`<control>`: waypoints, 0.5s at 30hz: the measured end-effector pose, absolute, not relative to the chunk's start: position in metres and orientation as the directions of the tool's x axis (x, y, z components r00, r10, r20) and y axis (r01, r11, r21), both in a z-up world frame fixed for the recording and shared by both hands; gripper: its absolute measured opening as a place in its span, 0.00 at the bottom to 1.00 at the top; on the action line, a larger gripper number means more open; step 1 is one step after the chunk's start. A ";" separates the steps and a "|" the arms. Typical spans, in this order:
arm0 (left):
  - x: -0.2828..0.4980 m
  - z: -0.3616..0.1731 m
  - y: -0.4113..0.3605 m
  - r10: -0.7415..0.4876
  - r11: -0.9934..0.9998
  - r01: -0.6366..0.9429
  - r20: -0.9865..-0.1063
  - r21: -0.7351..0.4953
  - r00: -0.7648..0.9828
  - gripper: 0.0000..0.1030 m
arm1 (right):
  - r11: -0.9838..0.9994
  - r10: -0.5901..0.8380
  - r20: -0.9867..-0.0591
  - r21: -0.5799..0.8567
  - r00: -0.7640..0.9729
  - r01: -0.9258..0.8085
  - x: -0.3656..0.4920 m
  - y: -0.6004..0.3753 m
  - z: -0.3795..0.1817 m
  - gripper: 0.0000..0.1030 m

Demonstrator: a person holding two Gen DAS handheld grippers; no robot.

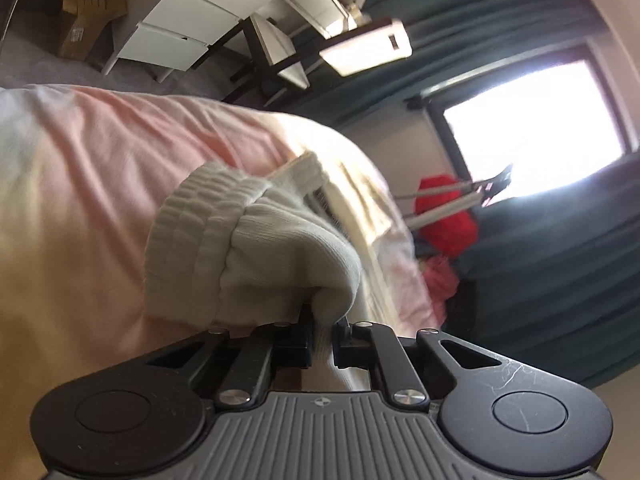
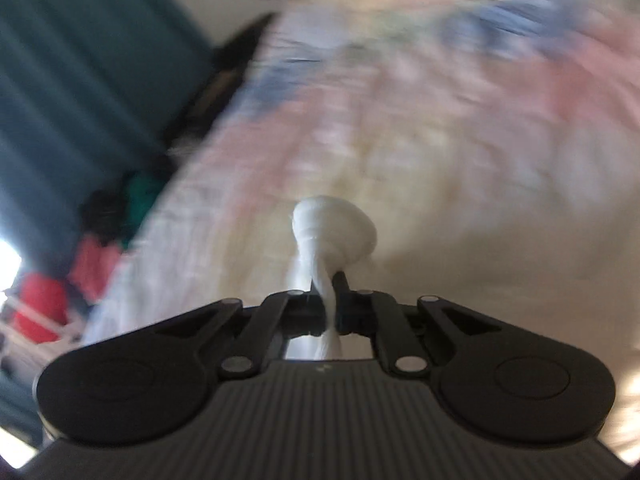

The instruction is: Fold clothes

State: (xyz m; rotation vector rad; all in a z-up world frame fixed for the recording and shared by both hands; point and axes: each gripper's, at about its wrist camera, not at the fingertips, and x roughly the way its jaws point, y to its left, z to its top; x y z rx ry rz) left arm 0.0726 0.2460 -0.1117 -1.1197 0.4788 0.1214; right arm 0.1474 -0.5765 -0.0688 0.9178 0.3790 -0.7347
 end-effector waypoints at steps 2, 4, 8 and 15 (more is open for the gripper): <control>0.075 -0.108 0.251 -0.139 0.425 -0.302 -0.391 -0.853 0.910 0.08 | 0.457 -0.365 -0.514 0.627 0.776 0.631 0.170 -0.565 -0.026 0.07; 0.075 -0.101 0.252 -0.122 0.436 -0.260 -0.343 -0.861 0.931 0.08 | 0.527 -0.351 -0.396 0.665 0.849 0.528 0.178 -0.555 0.015 0.07; 0.068 -0.087 0.248 -0.097 0.459 -0.211 -0.285 -0.863 0.953 0.08 | 0.589 -0.363 -0.232 0.693 0.902 0.416 0.166 -0.556 0.061 0.07; 0.055 -0.088 0.241 -0.161 0.550 -0.276 -0.424 -0.789 0.891 0.08 | 0.372 -0.427 -0.518 0.646 0.741 0.666 0.087 -0.603 -0.078 0.07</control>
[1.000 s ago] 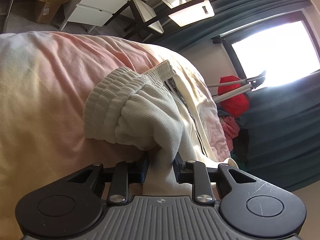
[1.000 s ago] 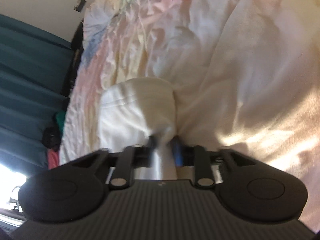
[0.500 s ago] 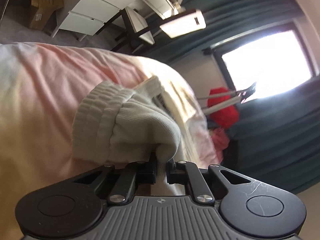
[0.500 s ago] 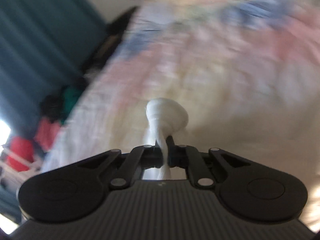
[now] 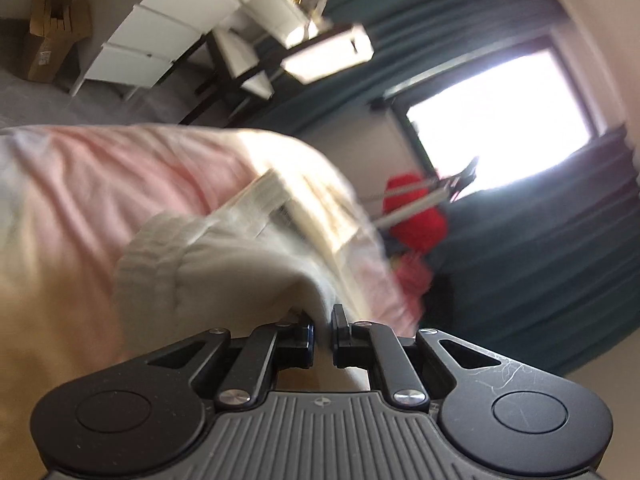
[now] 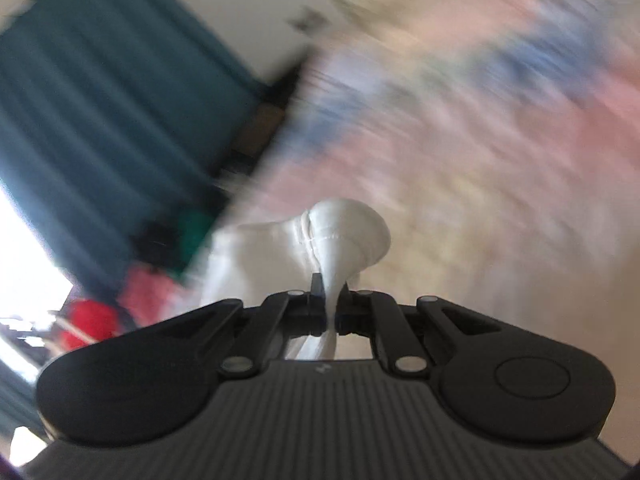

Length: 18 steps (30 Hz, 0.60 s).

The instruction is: Fold clothes

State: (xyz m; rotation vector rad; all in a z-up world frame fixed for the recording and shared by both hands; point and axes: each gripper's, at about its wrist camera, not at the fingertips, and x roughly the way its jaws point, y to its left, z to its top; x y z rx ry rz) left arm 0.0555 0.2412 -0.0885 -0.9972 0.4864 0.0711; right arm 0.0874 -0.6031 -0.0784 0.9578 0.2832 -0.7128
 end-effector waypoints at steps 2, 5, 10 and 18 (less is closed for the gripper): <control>0.053 -0.093 0.234 -0.167 0.587 -0.305 -0.481 -0.750 0.861 0.08 | 0.286 -0.408 -0.602 0.630 0.686 0.722 0.064 -0.611 -0.126 0.07; 0.055 -0.090 0.219 -0.122 0.668 -0.326 -0.530 -0.669 0.839 0.08 | 0.234 -0.392 -0.625 0.641 0.675 0.731 0.043 -0.615 -0.164 0.07; 0.051 -0.091 0.207 -0.092 0.704 -0.336 -0.549 -0.626 0.831 0.10 | 0.292 -0.404 -0.671 0.550 0.622 0.783 0.061 -0.611 -0.139 0.17; 0.039 -0.089 0.208 -0.147 0.680 -0.321 -0.551 -0.660 0.821 0.34 | 0.462 -0.539 -0.592 0.386 0.599 0.798 0.074 -0.538 -0.061 0.72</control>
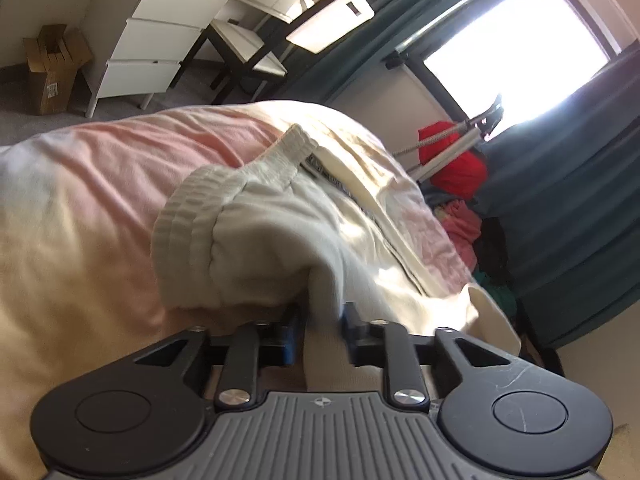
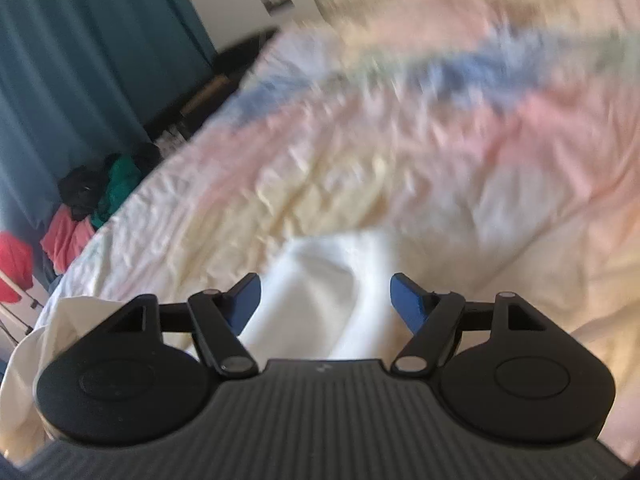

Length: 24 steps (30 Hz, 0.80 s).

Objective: Fold clothes
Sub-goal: 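Release the pants with both tools and lower them onto the bed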

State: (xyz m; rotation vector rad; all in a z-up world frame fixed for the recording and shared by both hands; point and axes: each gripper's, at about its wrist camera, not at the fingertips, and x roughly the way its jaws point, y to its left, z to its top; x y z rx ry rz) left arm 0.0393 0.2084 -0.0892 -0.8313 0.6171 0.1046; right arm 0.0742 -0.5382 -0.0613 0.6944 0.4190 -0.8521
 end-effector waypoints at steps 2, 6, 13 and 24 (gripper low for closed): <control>0.032 -0.089 0.205 -0.165 0.696 -0.317 -0.574 -0.644 0.802 0.50 | 0.528 -0.539 -0.549 0.371 0.639 0.764 0.077 -0.508 -0.035 0.72; 0.009 -0.085 0.197 -0.239 0.707 -0.268 -0.577 -0.655 0.781 0.72 | 0.702 -0.392 -0.481 0.394 0.784 0.593 0.083 -0.434 -0.005 0.72; -0.023 -0.095 0.228 -0.317 0.437 -0.195 -0.353 -0.878 0.880 0.95 | 0.813 -0.001 -0.525 0.495 0.851 0.306 0.100 -0.322 -0.038 0.72; 0.055 -0.156 0.269 -0.281 -0.060 -0.334 -0.305 -0.941 0.910 0.94 | 0.930 -0.005 -0.734 0.246 0.679 0.273 0.141 -0.286 -0.097 0.71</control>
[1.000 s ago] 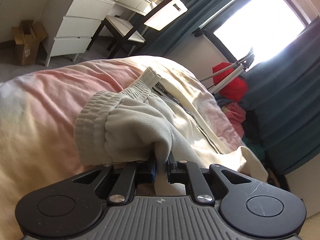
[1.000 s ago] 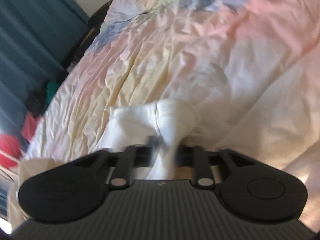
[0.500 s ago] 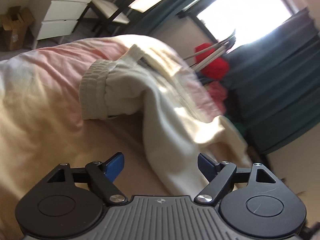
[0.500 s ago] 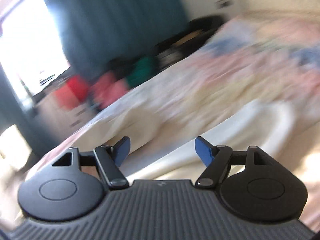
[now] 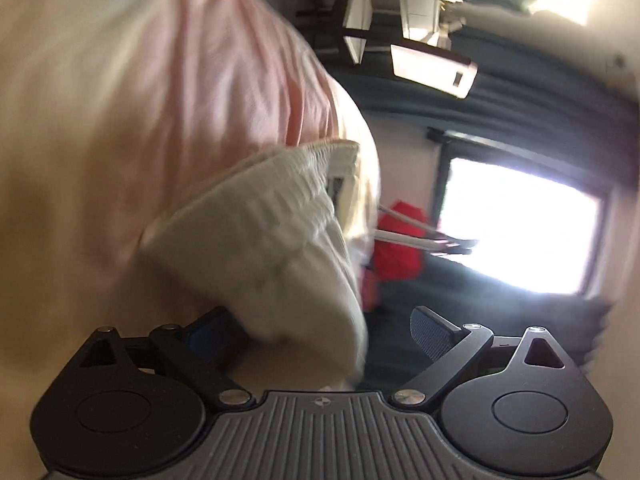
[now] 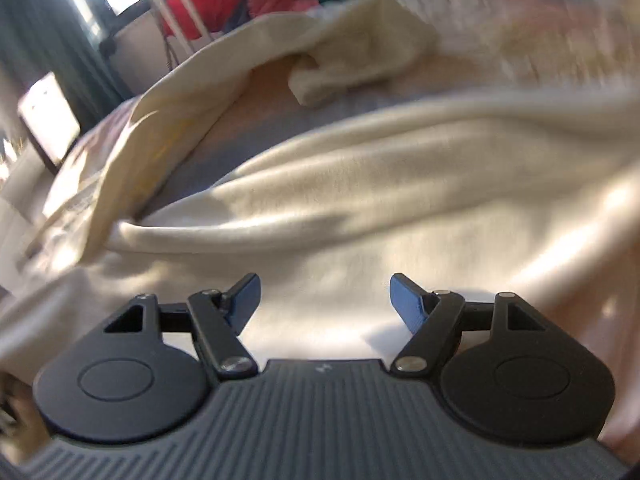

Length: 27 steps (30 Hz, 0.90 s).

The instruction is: Fold clothes

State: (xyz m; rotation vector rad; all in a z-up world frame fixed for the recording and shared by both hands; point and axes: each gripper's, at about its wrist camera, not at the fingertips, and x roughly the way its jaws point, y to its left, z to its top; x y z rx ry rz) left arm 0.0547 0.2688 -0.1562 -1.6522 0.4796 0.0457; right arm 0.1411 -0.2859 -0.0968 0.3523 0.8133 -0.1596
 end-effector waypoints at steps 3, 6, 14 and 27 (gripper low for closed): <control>0.081 -0.169 0.269 -0.304 0.028 -0.450 -0.437 -0.892 0.847 0.83 | 0.970 -0.105 -0.724 0.075 0.682 0.229 0.157 -0.270 -0.098 0.71; 0.092 -0.172 0.271 -0.297 0.050 -0.497 -0.488 -0.866 0.820 0.77 | 0.976 -0.085 -0.748 0.070 0.658 0.206 0.161 -0.269 -0.115 0.71; 0.101 -0.082 0.267 -0.081 0.554 -0.410 -0.537 -0.724 0.839 0.29 | 0.975 -0.063 -0.742 0.096 0.667 0.199 0.157 -0.274 -0.122 0.71; 0.100 -0.096 0.270 -0.174 0.701 -0.425 -0.714 -0.573 0.678 0.48 | 0.971 -0.051 -0.750 0.116 0.659 0.207 0.152 -0.269 -0.120 0.71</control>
